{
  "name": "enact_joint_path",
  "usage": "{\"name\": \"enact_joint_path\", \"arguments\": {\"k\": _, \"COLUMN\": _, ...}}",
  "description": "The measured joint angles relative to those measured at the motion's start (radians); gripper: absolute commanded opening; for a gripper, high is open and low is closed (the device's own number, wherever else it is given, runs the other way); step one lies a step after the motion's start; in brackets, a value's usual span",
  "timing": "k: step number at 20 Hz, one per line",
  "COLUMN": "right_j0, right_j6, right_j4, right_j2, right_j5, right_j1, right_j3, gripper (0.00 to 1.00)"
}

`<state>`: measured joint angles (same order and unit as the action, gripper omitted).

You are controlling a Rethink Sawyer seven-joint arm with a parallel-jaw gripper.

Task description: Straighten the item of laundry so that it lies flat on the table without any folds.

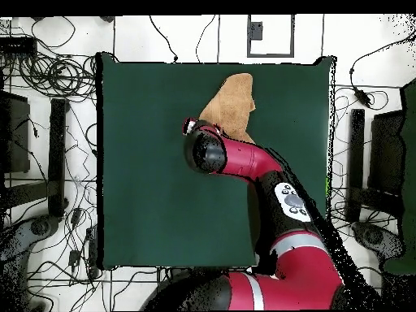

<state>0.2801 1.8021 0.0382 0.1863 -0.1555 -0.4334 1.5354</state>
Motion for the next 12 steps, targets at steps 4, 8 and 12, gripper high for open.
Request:
{"name": "enact_joint_path", "arguments": {"k": 4, "right_j0": -0.006, "right_j6": 0.0, "right_j4": 0.0, "right_j2": -0.003, "right_j5": 0.0, "right_j1": 0.013, "right_j3": 0.0, "gripper": 1.0}}
{"name": "enact_joint_path", "arguments": {"k": 8, "right_j0": -0.011, "right_j6": 0.0, "right_j4": 0.0, "right_j2": -0.004, "right_j5": 0.0, "right_j1": 0.025, "right_j3": 0.0, "gripper": 1.0}}
{"name": "enact_joint_path", "arguments": {"k": 12, "right_j0": -0.014, "right_j6": 0.0, "right_j4": 0.0, "right_j2": -0.005, "right_j5": 0.0, "right_j1": 0.041, "right_j3": 0.0, "gripper": 1.0}}
